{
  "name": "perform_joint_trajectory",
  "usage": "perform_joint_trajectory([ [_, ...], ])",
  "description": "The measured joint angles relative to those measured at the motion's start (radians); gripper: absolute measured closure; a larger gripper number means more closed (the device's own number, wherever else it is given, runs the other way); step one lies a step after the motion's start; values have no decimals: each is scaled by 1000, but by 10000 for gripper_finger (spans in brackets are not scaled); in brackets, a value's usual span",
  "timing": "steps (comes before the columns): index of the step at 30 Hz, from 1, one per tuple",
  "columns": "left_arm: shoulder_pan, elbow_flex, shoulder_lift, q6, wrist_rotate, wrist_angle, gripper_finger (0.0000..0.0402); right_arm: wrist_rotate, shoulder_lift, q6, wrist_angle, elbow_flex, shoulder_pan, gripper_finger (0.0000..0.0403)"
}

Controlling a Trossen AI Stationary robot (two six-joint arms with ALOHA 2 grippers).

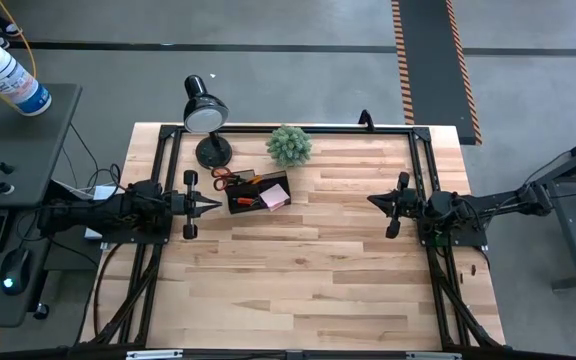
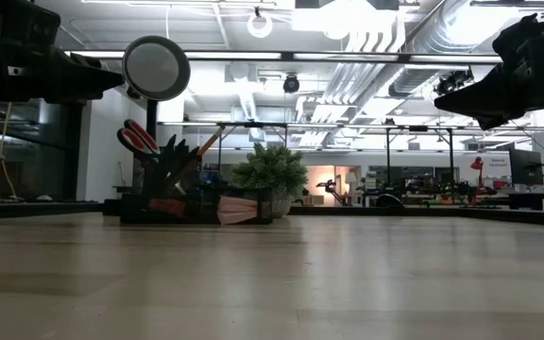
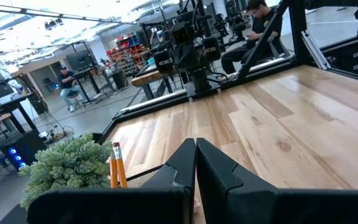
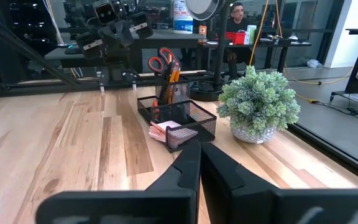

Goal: Pick and place office supplies into organizer
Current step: Return to Home Position

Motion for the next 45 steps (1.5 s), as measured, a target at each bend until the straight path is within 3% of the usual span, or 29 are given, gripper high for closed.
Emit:
perform_joint_trajectory([
  [45,0,0,0,0,0,0,399,0,0,0,0,0,0,398],
])
